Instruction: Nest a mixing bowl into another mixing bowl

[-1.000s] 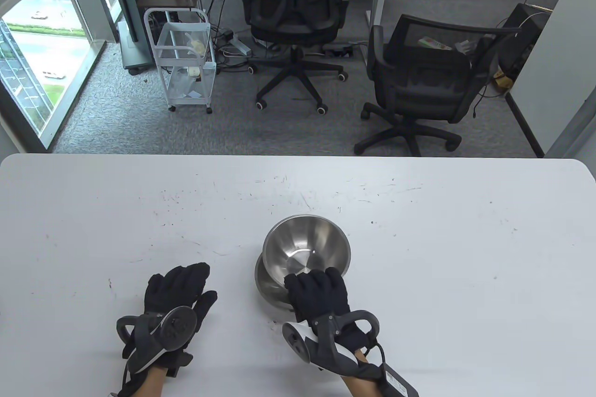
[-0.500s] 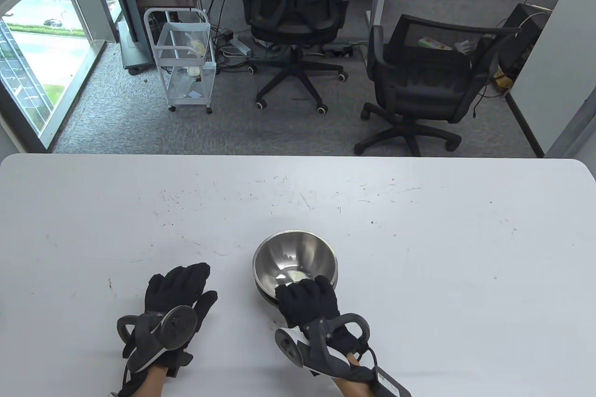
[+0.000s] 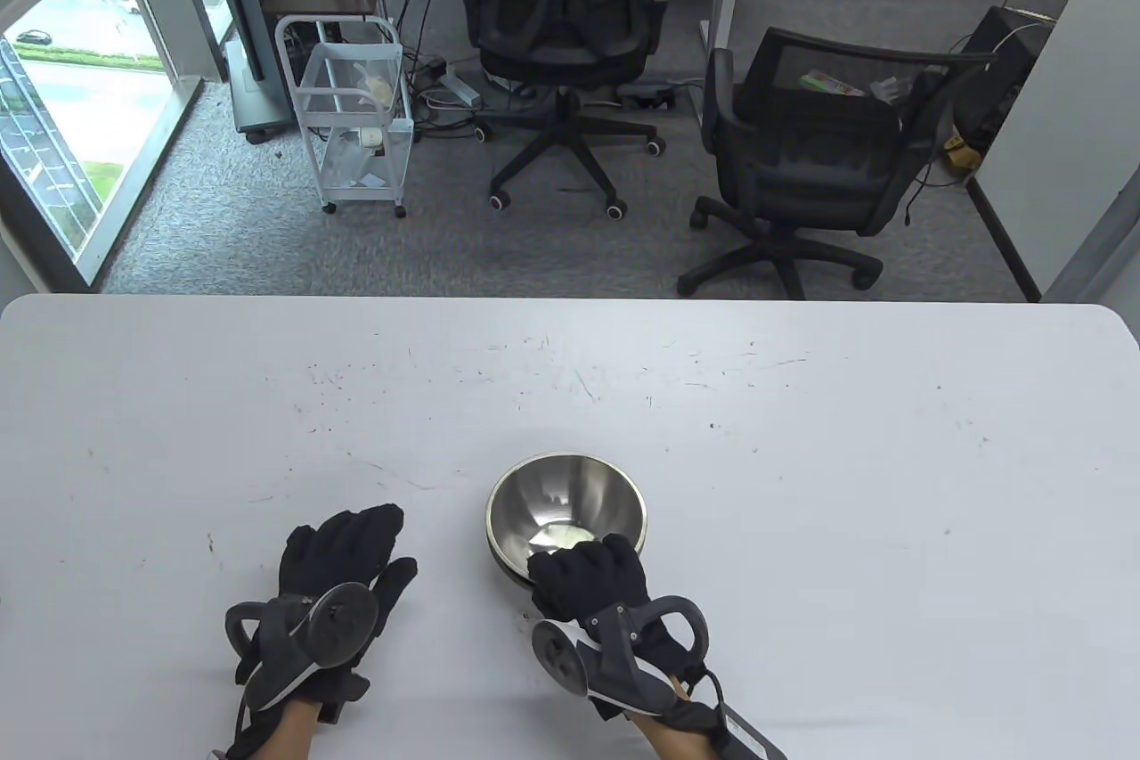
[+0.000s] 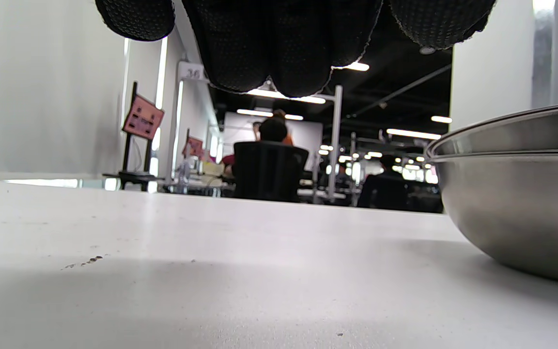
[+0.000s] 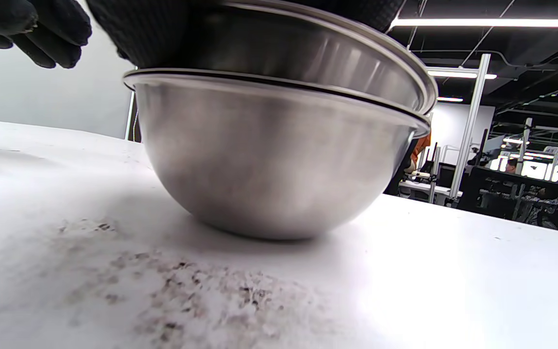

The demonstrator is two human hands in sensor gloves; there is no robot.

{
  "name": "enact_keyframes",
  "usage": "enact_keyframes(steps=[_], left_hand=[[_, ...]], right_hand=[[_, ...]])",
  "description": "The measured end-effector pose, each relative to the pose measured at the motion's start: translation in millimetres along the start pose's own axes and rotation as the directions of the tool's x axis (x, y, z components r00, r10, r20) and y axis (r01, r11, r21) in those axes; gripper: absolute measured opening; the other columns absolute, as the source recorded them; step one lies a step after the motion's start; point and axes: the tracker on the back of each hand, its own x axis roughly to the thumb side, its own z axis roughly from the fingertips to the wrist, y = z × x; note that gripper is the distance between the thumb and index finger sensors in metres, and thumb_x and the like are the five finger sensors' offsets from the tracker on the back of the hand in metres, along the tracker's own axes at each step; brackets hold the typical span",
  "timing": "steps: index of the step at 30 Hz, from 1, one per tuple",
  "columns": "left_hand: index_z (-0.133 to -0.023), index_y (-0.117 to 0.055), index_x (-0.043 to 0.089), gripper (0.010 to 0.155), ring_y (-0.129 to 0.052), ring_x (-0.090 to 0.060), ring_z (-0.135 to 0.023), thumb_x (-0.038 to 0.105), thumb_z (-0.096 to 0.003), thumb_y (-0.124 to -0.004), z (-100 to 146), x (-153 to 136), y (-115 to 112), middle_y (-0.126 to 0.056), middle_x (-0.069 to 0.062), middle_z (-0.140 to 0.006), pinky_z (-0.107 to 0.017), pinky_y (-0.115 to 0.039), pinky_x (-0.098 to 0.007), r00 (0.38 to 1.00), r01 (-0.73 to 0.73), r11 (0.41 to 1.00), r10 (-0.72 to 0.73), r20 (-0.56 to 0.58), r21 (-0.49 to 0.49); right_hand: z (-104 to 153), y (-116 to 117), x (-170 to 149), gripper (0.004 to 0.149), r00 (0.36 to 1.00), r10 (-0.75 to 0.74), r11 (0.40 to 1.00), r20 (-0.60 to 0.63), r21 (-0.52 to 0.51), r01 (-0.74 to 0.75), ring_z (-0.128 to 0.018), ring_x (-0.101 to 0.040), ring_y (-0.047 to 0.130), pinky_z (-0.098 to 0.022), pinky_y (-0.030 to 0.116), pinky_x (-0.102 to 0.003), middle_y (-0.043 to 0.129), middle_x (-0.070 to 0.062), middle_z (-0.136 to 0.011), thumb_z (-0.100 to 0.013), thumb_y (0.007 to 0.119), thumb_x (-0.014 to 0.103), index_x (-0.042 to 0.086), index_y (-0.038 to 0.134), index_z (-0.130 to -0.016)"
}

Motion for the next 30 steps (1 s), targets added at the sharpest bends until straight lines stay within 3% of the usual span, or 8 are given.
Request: enact_keyframes(steps=[9,19,21,30], left_hand=[[-0.112,-0.064,0.036,0.066,-0.079,-0.024,-0.104,0.061,-0.0512,-0.066,-0.6,-0.5,-1.0,-0.081,0.007,-0.112,-0.077,-0.06,-0.061,1.0,-0.006,1.0,0.006,-0.002,-0.013],[-0.112,-0.064,0.036,0.066,-0.078,-0.024,-0.104,0.061,-0.0512,-0.066,-1.2,-0.4,-1.4,-0.081,0.007,-0.112,-0.077,-0.06,-0.061,1.0,0.0,1.0,0.0,-0.001,-0.019],[-0.112,-0.063,0.036,0.066,-0.078,-0.024,-0.105,0.061,-0.0513,-0.066,-1.2,-0.3,-1.5,-0.081,0.007,-0.112,-0.077,-0.06,-0.061,1.0,0.001,1.0,-0.001,0.0,-0.02],[-0.113,-0.063,0.036,0.066,-0.078,-0.024,-0.105,0.061,-0.0512,-0.066,-1.1,-0.2,-2.1,-0.081,0.007,-0.112,-0.077,-0.06,-0.061,1.0,0.005,1.0,-0.005,0.0,-0.021]], right_hand=[[0.7,4.8,0.8,0.032,0.999,0.004,0.997,0.036,0.077,-0.007,-0.07,-0.019,0.111,-0.065,0.072,-0.054,0.114,0.021,-0.072,-0.05,0.079,0.043,0.037,0.094,-0.078],[5.8,2.9,-4.5,0.039,1.0,0.018,0.999,0.025,0.035,-0.019,-0.074,-0.02,0.107,-0.067,0.07,-0.054,0.11,0.017,-0.077,-0.048,0.079,0.049,0.036,0.09,-0.083],[7.6,0.4,-9.2,0.043,1.0,0.026,0.999,0.01,0.021,-0.026,-0.076,-0.021,0.104,-0.068,0.069,-0.054,0.108,0.008,-0.08,-0.047,0.079,0.051,0.034,0.088,-0.086],[17.7,-11.8,-45.7,0.053,0.996,0.012,0.999,-0.092,-0.037,-0.015,-0.085,-0.024,0.092,-0.07,0.065,-0.054,0.098,0.006,-0.088,-0.045,0.079,0.055,0.032,0.082,-0.093]])
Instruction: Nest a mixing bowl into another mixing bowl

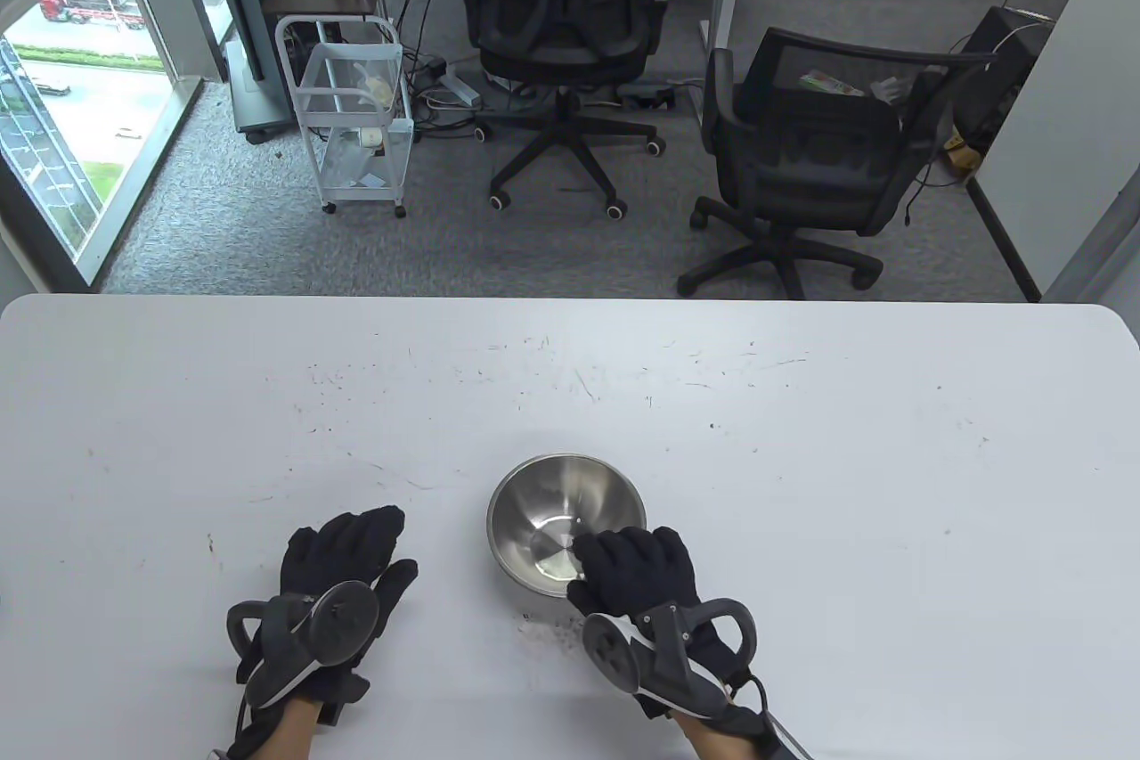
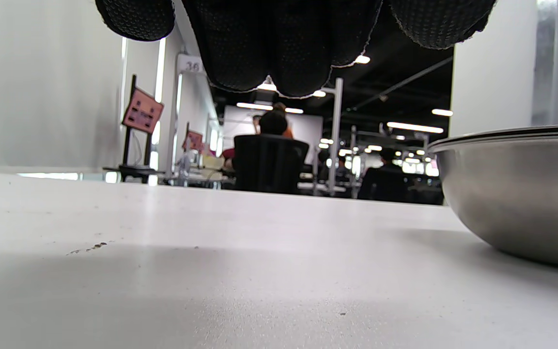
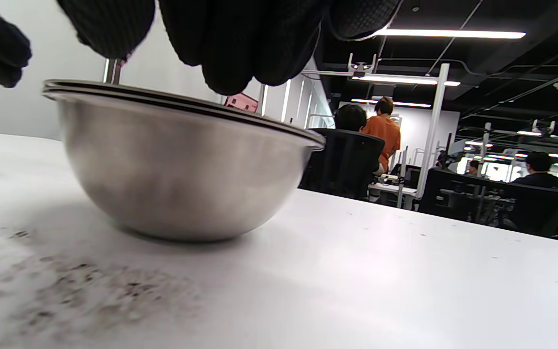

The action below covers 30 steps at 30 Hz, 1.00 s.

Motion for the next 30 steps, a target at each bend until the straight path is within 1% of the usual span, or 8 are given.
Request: enact_keyframes(steps=[5,8,12,19,30], left_hand=[[-0.113,-0.063,0.036,0.066,-0.078,-0.024,-0.105,0.061,-0.0513,-0.066,0.1,0.0,-0.3,-0.081,0.007,-0.112,-0.077,-0.06,-0.061,1.0,0.004,1.0,-0.004,0.0,0.001],[-0.112,-0.063,0.036,0.066,-0.078,-0.024,-0.105,0.061,-0.0512,-0.066,0.3,0.1,-0.6,-0.081,0.007,-0.112,-0.077,-0.06,-0.061,1.0,0.007,1.0,-0.007,0.0,-0.001],[-0.113,-0.063,0.036,0.066,-0.078,-0.024,-0.105,0.061,-0.0512,-0.066,0.2,0.1,-0.6,-0.081,0.007,-0.112,-0.077,-0.06,-0.061,1.0,0.01,1.0,-0.01,-0.001,-0.001],[-0.113,-0.063,0.036,0.066,-0.078,-0.025,-0.105,0.061,-0.0512,-0.066,0.0,0.0,-0.6,-0.081,0.006,-0.112,-0.077,-0.06,-0.061,1.0,0.025,1.0,-0.025,-0.005,-0.002],[-0.113,-0.062,0.037,0.067,-0.077,-0.024,-0.105,0.062,-0.0513,-0.065,-1.4,0.2,-0.8,-0.08,0.007,-0.113,-0.077,-0.06,-0.061,0.999,0.048,0.999,-0.048,-0.013,-0.017]], right_hand=[[6.3,-3.7,-20.7,0.056,0.999,0.019,1.0,-0.049,-0.022,-0.02,-0.088,-0.024,0.089,-0.07,0.065,-0.055,0.093,0.005,-0.092,-0.045,0.079,0.055,0.032,0.079,-0.095],[10.7,-3.6,-31.8,0.056,0.996,0.04,0.999,-0.075,-0.026,-0.043,-0.089,-0.024,0.088,-0.07,0.064,-0.055,0.092,0.005,-0.093,-0.045,0.078,0.056,0.032,0.078,-0.096],[15.8,-2.0,-44.5,0.057,0.994,0.035,0.999,-0.104,-0.022,-0.038,-0.089,-0.025,0.088,-0.071,0.064,-0.055,0.091,0.004,-0.095,-0.045,0.078,0.056,0.031,0.077,-0.097],[21.2,3.7,-58.6,0.058,0.989,0.016,1.0,-0.145,-0.02,-0.019,-0.091,-0.025,0.087,-0.071,0.064,-0.056,0.089,0.004,-0.096,-0.045,0.078,0.056,0.032,0.076,-0.097],[27.5,6.3,-77.6,0.059,0.98,-0.012,1.0,-0.2,-0.019,0.008,-0.091,-0.026,0.086,-0.071,0.064,-0.056,0.088,0.004,-0.097,-0.045,0.079,0.057,0.032,0.075,-0.098]])
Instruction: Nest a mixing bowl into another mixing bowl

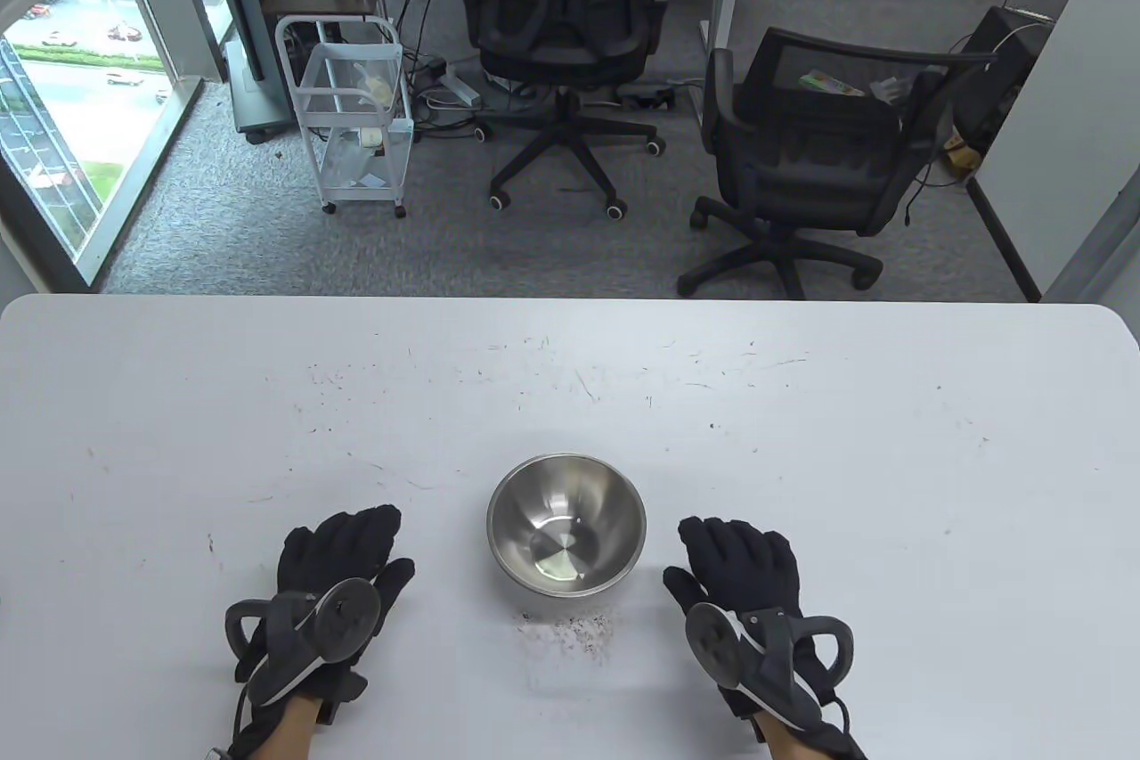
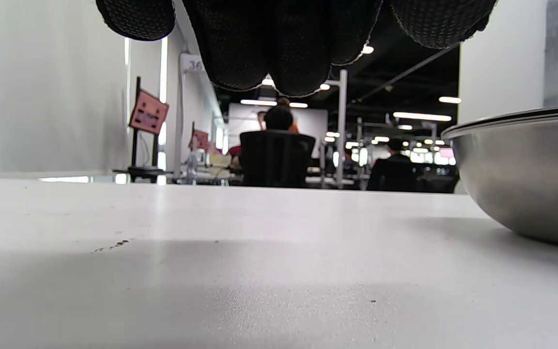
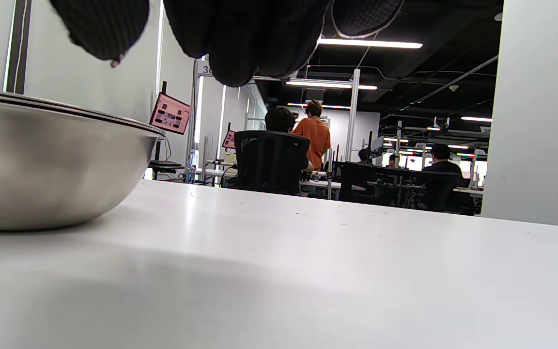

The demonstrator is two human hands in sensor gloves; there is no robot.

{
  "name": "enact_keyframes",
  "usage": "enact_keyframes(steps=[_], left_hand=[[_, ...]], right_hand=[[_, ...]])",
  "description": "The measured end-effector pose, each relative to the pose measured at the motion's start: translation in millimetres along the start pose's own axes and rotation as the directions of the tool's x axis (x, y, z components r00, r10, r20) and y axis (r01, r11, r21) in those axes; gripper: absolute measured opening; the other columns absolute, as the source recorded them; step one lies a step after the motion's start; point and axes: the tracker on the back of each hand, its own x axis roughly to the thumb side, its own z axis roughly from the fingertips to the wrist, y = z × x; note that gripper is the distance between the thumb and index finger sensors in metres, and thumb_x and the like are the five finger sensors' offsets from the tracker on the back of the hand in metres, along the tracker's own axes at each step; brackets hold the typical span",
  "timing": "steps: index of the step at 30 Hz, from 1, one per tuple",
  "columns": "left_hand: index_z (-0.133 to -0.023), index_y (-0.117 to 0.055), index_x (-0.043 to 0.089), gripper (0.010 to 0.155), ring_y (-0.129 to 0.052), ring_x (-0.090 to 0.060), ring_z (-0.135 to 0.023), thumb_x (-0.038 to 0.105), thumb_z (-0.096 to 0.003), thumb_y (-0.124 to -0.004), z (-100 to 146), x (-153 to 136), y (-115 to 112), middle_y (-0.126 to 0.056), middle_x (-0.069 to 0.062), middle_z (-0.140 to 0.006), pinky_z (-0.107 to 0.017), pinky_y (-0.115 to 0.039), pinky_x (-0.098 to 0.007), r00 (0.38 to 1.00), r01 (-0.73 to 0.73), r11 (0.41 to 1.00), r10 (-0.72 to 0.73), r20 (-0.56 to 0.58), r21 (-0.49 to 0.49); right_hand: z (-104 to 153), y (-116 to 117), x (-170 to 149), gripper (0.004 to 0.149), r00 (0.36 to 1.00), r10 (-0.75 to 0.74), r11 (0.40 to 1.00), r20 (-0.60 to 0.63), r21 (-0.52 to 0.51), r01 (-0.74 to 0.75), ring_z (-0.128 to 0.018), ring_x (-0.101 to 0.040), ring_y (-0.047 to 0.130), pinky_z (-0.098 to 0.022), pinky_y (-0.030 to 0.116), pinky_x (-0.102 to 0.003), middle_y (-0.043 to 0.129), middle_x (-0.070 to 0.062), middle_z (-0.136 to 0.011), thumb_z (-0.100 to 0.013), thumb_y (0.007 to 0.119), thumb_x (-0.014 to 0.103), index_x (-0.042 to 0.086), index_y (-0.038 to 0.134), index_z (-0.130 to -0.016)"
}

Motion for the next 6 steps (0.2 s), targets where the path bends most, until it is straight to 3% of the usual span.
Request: enact_keyframes(steps=[6], left_hand=[[-0.113,-0.062,0.037,0.067,-0.077,-0.024,-0.106,0.062,-0.0512,-0.066,-1.0,-0.1,-0.5,-0.08,0.007,-0.113,-0.077,-0.06,-0.061,1.0,0.004,1.0,-0.004,-0.003,-0.009]], right_hand=[[0.1,0.5,-3.6,0.059,1.0,-0.018,1.0,-0.011,0.012,0.018,-0.091,-0.026,0.086,-0.071,0.064,-0.056,0.088,0.004,-0.097,-0.045,0.078,0.056,0.031,0.075,-0.098]])
